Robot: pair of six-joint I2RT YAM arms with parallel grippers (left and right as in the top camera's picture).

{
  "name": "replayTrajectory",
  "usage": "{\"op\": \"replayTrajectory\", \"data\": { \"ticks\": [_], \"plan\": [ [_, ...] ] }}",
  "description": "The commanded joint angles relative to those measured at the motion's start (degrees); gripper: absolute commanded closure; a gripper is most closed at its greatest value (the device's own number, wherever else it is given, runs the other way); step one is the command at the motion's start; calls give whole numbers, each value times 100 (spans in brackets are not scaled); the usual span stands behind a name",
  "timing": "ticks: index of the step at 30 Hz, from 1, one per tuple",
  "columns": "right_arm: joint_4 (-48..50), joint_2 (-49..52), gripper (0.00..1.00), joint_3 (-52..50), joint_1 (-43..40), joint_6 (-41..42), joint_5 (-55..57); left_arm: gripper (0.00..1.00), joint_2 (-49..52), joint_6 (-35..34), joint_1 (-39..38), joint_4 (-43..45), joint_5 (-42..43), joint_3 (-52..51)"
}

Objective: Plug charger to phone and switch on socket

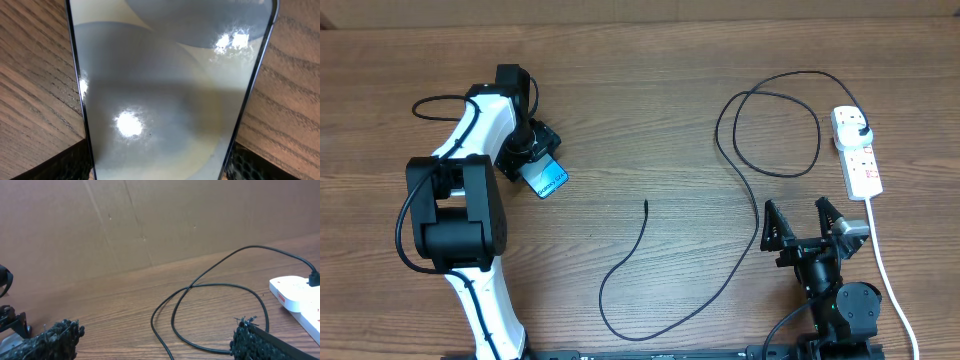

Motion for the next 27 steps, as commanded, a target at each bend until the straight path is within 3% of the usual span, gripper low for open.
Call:
{"op": "replayTrajectory", "data": {
  "ticks": [1,27],
  "plan": [
    [15,-57,0,-61,31,-24,76,18,474,9,46,162,142,-225],
    [15,-57,0,-61,31,-24,76,26,474,9,46,162,142,-225]
  ]
}}
